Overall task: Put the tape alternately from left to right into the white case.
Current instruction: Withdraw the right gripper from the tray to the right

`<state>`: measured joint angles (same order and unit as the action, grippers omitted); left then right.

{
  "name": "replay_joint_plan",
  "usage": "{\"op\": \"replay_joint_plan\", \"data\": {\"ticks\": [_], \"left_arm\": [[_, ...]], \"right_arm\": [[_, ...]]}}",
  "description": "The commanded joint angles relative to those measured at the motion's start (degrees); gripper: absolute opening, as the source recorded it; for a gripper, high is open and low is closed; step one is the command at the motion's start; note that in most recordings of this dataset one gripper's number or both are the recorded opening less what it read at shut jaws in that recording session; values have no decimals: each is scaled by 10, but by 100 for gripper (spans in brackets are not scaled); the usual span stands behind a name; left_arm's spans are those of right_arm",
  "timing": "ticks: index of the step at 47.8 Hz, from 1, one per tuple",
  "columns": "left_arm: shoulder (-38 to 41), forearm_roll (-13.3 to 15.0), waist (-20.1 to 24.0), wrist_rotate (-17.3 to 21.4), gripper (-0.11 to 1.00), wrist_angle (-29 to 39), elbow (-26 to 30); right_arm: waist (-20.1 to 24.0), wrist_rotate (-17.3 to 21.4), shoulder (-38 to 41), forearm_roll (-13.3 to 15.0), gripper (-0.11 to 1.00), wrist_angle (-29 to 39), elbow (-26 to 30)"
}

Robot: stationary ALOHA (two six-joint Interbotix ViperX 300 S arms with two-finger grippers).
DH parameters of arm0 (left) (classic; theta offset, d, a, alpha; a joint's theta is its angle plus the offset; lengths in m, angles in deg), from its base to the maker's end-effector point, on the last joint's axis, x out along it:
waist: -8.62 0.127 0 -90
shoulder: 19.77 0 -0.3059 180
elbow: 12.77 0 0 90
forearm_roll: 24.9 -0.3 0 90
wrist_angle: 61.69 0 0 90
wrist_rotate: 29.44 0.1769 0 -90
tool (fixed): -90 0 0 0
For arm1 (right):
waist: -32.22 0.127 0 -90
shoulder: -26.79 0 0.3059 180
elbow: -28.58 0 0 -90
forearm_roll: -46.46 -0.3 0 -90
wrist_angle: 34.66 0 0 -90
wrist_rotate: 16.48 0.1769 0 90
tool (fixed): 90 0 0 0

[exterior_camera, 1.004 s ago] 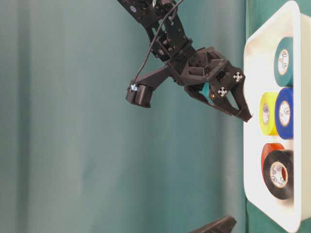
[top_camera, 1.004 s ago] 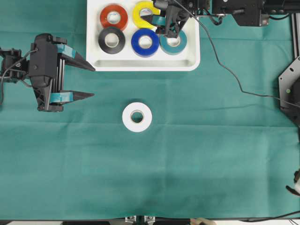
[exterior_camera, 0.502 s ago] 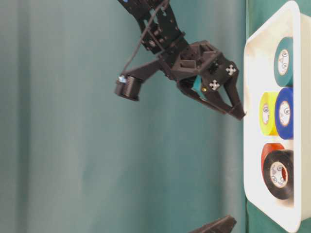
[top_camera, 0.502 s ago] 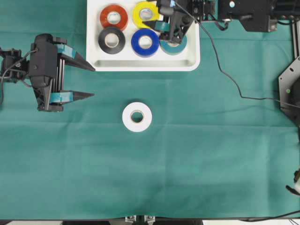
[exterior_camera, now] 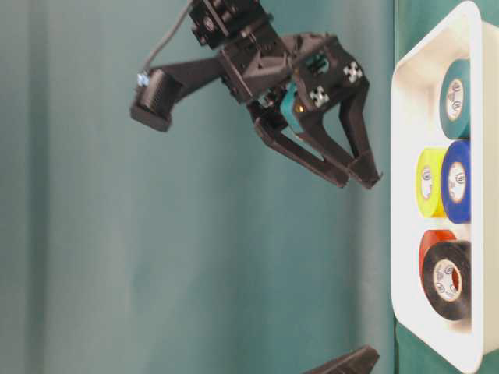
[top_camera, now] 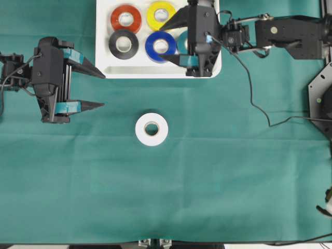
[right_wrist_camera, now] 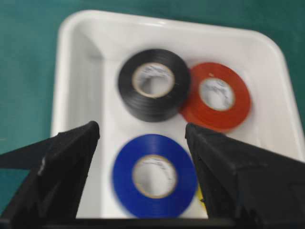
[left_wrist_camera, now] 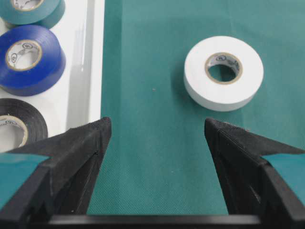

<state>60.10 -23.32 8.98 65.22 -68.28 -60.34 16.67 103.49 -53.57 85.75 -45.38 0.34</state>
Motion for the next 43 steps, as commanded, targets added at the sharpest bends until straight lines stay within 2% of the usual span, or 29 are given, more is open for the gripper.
{"op": "replay_joint_plan", "data": {"ticks": [1,19,33,43], "left_arm": [[-4,1,-1,0,89,-3,9],[-4,1,0,0,89,-3,10],[-4,2,-1,0,89,-3,11],[-4,1,-1,0,89,-3,11]], "right_arm": [[16,1,-26,1,81,-5,-4],[74,4,-76,-2,81,-31,-59],[87,30,-97,-2,81,-45,-97],[93,33,-100,-3,81,-51,-107]]}}
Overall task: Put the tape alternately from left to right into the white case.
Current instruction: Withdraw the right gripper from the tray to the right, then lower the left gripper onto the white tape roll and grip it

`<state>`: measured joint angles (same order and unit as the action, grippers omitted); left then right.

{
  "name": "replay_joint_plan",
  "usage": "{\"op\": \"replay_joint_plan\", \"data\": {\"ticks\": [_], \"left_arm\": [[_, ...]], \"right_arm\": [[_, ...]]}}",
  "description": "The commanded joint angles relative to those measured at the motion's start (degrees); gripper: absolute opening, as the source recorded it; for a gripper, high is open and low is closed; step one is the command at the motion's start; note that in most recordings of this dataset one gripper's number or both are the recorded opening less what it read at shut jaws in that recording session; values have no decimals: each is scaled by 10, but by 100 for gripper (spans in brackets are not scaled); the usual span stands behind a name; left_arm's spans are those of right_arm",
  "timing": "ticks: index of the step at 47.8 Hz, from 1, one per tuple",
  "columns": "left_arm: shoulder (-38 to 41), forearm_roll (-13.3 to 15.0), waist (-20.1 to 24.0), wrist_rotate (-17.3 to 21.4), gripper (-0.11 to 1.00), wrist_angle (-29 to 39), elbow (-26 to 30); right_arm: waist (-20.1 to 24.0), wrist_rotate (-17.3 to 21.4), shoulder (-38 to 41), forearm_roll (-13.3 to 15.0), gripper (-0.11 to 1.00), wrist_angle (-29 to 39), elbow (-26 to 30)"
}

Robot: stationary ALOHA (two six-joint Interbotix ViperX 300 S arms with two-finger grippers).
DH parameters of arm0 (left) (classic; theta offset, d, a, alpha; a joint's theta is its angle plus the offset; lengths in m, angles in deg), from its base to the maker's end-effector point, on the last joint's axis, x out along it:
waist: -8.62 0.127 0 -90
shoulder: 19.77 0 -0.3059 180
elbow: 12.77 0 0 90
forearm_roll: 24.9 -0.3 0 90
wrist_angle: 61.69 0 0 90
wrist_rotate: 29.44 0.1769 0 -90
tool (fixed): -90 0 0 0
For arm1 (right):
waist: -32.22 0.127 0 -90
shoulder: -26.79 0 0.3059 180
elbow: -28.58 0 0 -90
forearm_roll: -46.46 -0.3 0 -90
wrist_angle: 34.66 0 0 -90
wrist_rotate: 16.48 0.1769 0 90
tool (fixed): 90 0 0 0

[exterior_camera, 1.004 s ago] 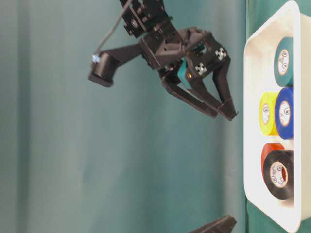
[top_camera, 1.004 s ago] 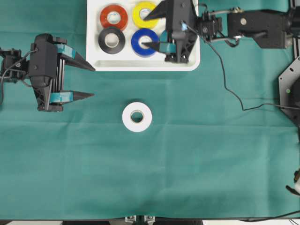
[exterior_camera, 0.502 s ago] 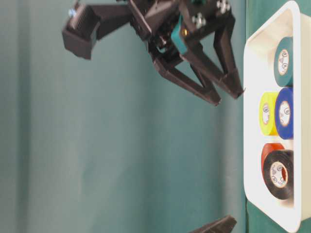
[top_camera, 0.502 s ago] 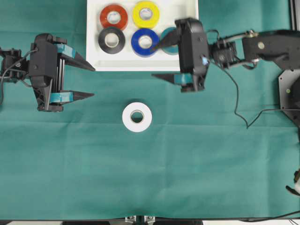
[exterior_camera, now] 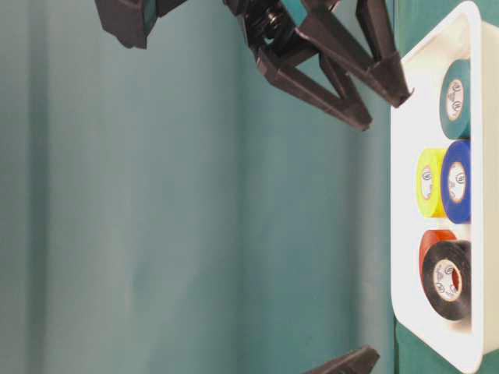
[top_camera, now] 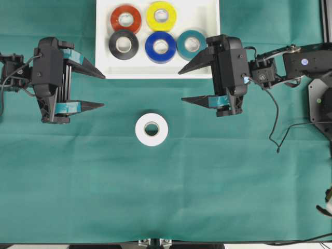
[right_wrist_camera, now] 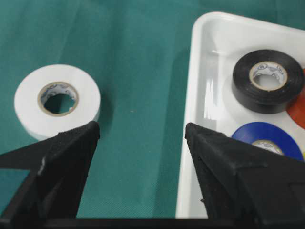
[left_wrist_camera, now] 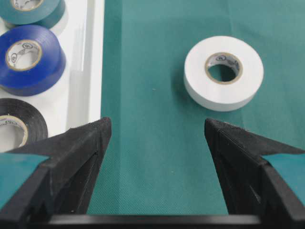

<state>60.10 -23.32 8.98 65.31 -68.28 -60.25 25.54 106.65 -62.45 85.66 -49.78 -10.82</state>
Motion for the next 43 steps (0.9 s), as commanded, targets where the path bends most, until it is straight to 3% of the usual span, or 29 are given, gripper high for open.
{"op": "replay_joint_plan", "data": {"ticks": [1,21,37,43], "left_arm": [[-4,1,-1,-1,89,-3,10],[25,2,-12,-26,89,-4,25],[114,1,-26,-29,89,-2,88],[151,1,-31,-48,89,4,113]], "right_arm": [[5,1,-12,-1,81,-7,4],[8,0,-14,-2,81,-7,2],[8,1,-14,-2,81,-6,-7],[8,1,-14,-1,80,-7,-14]]}}
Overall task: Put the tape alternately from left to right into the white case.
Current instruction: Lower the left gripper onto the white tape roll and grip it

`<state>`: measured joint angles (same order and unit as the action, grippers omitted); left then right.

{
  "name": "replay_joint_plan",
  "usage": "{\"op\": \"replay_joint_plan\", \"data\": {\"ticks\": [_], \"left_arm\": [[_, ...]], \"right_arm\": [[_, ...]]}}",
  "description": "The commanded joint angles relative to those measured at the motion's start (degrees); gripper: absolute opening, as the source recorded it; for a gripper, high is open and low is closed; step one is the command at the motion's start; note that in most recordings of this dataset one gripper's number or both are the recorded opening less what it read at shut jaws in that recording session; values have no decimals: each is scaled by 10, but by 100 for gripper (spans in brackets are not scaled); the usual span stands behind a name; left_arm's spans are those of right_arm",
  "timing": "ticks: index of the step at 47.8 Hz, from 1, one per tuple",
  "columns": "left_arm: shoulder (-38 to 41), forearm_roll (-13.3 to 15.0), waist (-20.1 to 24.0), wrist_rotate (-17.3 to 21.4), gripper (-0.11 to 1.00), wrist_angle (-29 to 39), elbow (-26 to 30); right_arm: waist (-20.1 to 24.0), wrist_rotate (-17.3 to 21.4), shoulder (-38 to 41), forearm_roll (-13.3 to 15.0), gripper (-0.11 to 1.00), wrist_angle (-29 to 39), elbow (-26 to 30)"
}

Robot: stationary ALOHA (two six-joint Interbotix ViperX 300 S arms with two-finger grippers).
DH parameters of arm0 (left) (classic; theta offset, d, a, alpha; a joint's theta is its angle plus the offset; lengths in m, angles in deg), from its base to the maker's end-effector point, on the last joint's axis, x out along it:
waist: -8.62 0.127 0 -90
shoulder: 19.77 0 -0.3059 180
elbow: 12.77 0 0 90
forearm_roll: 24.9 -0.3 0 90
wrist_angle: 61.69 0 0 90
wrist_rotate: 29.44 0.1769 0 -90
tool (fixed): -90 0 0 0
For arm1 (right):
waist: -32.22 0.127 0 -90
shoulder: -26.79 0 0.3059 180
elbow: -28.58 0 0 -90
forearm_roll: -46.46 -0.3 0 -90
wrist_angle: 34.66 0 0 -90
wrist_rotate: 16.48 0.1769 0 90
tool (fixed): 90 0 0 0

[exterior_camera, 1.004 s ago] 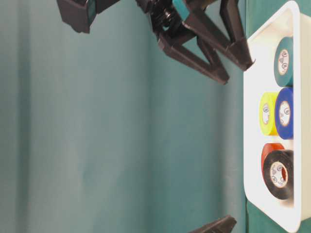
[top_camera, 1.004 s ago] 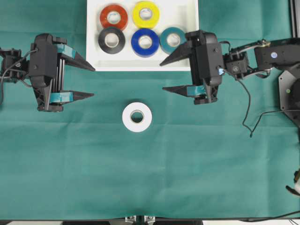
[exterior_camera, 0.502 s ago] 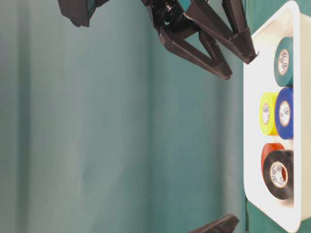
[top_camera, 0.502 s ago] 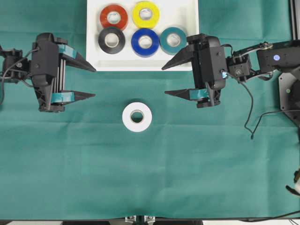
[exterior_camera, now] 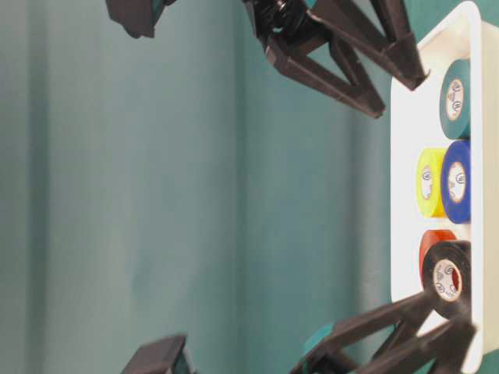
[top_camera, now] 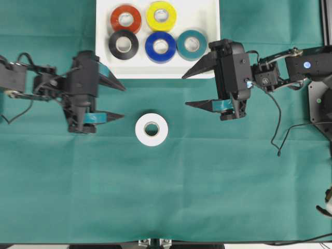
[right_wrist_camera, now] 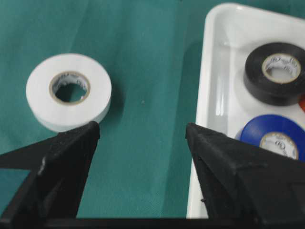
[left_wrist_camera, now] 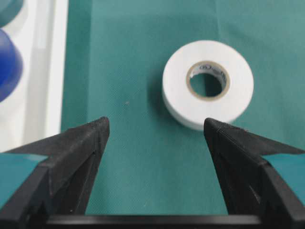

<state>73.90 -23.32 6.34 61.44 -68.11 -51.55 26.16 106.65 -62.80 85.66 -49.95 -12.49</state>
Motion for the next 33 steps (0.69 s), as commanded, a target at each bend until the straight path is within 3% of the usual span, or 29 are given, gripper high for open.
{"op": "replay_joint_plan", "data": {"ticks": [1,15,33], "left_arm": [[21,1,-4,-18,89,7,32],[74,1,-18,-78,89,94,94],[118,1,-25,-123,89,163,144]], "right_arm": [[2,1,-11,-2,80,-6,1],[2,0,-11,-2,80,-5,-2],[4,0,-11,-2,80,-13,-8]]}}
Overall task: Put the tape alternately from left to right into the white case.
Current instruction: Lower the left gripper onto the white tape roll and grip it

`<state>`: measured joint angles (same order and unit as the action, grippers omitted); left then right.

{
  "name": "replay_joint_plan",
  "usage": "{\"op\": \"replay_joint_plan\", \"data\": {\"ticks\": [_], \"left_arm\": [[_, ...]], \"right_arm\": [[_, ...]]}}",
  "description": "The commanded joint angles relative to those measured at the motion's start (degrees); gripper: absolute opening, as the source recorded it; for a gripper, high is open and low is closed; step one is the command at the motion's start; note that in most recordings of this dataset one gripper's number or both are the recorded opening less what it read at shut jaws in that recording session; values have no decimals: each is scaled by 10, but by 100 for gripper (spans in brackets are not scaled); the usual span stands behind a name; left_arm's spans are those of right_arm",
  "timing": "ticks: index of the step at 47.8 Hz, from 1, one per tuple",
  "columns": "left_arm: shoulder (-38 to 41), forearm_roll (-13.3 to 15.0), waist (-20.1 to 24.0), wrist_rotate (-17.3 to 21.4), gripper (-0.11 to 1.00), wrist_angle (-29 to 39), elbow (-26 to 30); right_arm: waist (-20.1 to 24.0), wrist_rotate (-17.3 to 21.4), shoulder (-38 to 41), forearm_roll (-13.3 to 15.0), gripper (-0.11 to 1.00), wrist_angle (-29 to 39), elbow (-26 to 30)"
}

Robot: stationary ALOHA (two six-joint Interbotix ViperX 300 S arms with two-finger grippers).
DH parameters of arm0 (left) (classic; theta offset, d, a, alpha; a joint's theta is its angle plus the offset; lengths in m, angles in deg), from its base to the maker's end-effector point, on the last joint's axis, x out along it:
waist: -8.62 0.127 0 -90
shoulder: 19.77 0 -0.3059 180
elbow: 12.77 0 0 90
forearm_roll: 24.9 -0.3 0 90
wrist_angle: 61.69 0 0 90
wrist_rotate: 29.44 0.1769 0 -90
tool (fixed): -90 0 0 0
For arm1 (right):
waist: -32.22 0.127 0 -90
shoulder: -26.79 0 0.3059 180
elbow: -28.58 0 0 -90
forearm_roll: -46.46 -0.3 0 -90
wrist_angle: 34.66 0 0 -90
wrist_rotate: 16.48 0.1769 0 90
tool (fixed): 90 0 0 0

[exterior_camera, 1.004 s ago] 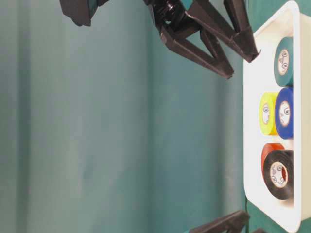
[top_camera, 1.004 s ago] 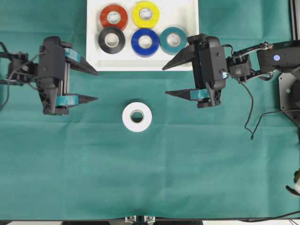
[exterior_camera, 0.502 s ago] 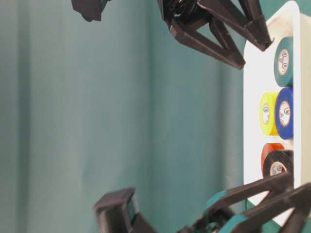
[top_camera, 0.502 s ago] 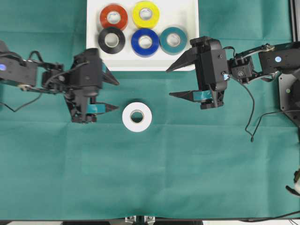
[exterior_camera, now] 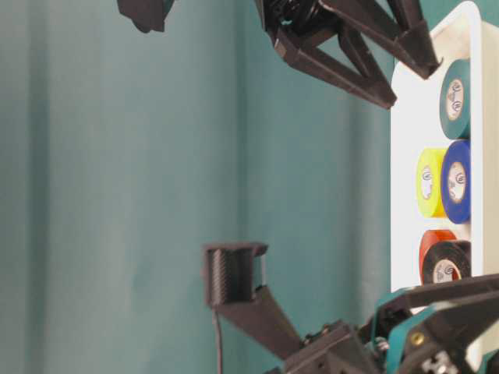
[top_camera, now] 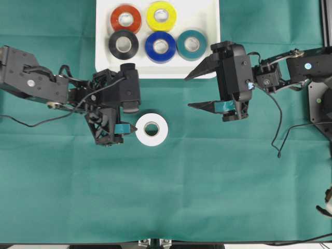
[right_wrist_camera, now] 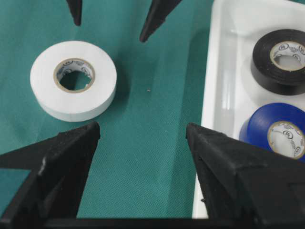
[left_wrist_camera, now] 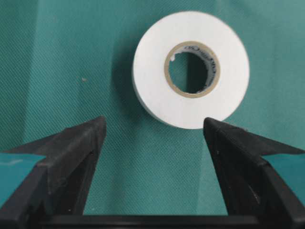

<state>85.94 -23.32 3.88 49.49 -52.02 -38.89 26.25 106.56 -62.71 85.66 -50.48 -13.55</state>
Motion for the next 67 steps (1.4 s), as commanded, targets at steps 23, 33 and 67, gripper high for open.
{"op": "replay_joint_plan", "data": {"ticks": [23,33,67], "left_arm": [[53,1,-1,-58,89,60,96],[72,1,4,-62,89,78,105],[107,1,18,-62,88,86,132]], "right_arm": [[6,0,-11,-1,80,-8,-9],[11,-1,-11,-1,80,-11,-11],[11,-4,-11,-1,80,-15,-18]]}}
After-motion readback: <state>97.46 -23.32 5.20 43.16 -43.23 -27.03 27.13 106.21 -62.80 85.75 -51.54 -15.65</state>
